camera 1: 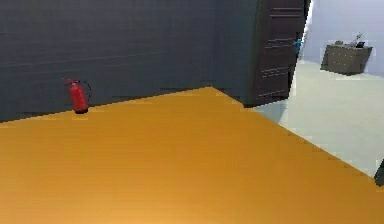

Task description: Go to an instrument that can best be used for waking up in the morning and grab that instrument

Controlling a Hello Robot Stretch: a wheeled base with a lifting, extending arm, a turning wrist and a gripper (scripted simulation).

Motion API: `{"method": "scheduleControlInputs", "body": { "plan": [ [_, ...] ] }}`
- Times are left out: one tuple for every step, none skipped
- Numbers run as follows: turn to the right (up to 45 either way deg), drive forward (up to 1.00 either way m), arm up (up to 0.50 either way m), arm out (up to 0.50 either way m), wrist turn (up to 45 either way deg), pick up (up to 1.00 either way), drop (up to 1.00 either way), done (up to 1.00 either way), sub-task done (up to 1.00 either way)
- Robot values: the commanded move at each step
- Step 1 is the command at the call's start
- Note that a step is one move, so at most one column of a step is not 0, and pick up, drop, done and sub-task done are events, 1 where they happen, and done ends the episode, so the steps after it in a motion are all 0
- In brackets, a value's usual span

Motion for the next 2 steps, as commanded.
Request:
{"method": "scheduleControlInputs", "body": {
  "plan": [
    [30.0, 0.0, 0.0, 0.0, 0.0, 0.0, 0.0, 0.0, 0.0],
    [0.0, 1.0, 0.0, 0.0, 0.0, 0.0, 0.0, 0.0, 0.0]
  ]
}}
